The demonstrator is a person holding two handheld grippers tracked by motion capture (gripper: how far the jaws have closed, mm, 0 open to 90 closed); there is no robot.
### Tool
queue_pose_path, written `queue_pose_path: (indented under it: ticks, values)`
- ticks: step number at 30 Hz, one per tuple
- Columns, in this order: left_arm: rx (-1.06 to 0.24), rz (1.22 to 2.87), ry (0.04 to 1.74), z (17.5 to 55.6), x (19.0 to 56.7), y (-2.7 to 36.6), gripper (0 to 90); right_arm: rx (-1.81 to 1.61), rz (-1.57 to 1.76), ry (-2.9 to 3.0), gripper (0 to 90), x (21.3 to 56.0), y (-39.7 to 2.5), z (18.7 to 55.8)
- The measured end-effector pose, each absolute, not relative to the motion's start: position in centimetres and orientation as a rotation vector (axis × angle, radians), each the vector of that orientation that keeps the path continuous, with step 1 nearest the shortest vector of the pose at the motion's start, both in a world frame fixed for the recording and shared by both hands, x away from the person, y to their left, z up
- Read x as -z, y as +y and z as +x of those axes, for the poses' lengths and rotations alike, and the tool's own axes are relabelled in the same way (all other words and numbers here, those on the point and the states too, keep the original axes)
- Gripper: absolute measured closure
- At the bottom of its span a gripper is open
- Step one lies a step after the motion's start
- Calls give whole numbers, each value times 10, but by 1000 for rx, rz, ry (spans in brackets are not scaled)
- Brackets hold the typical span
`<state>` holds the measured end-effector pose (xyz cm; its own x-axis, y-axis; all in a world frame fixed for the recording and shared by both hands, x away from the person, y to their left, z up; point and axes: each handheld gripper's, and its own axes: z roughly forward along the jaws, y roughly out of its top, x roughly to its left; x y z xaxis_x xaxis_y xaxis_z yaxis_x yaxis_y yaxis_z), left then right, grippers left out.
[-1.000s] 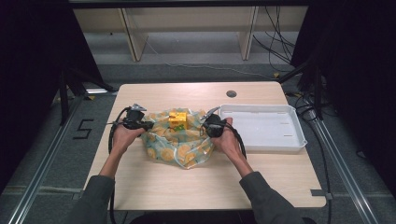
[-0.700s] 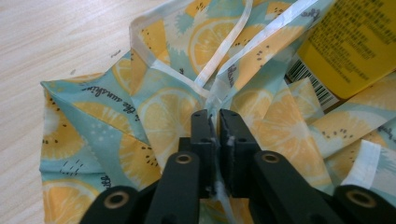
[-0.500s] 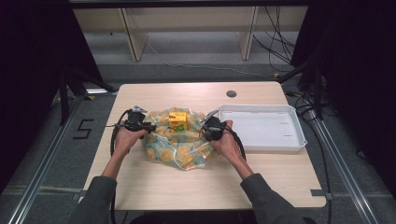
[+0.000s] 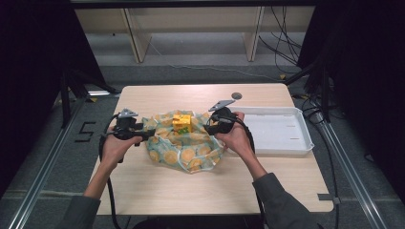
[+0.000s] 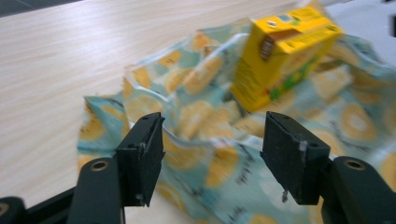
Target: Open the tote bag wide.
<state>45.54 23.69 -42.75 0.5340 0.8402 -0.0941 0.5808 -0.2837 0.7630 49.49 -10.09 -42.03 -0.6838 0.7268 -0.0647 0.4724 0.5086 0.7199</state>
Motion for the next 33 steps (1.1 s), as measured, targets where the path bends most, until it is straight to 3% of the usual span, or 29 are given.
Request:
queue_pose_path:
  ticks: [4, 15, 33]
  values:
    - [-448, 1944, 1157, 432, 427, 236, 303, -1026, 988, 2408, 413, 417, -97, 496]
    - [-466, 1954, 1123, 377, 434, 232, 209, -1082, 947, 2423, 375, 413, -81, 500]
    - [-460, 1952, 1128, 310, 476, 226, 191, -1097, 765, 2529, 290, 413, -45, 514]
